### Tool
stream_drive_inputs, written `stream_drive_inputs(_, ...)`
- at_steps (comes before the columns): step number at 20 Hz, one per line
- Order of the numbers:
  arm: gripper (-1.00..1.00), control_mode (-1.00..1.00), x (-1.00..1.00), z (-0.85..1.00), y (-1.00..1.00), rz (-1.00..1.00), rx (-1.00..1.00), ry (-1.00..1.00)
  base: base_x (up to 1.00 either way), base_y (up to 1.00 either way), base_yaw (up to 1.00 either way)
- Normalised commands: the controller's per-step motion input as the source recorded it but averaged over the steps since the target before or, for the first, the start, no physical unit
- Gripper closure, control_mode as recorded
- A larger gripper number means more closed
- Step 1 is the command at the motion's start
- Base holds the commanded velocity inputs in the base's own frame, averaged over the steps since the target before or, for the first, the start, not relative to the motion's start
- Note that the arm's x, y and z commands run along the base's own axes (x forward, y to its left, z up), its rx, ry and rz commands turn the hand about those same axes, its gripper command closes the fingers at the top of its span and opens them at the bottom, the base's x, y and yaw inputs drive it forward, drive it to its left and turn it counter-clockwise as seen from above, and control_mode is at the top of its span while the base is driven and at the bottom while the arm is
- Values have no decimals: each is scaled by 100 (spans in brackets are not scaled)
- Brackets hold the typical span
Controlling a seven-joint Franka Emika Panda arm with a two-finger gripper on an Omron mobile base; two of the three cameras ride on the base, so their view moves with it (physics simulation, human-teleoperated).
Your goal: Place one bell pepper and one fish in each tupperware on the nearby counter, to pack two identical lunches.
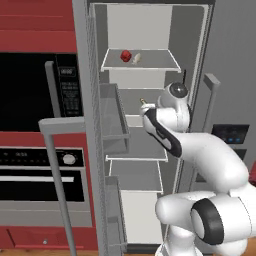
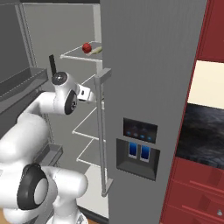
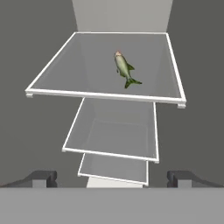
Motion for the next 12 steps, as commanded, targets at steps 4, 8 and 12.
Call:
stream_drive_inputs(4, -100, -100, 52, -1, -4, 0, -2, 0, 0, 0, 0)
stream_drive_inputs(8, -100, -100, 37, 0, -6, 0, -7, 0, 0, 0, 0)
stream_drive_inputs(12, -100, -100, 38, -12, -5, 0, -1, 0, 0, 0, 0)
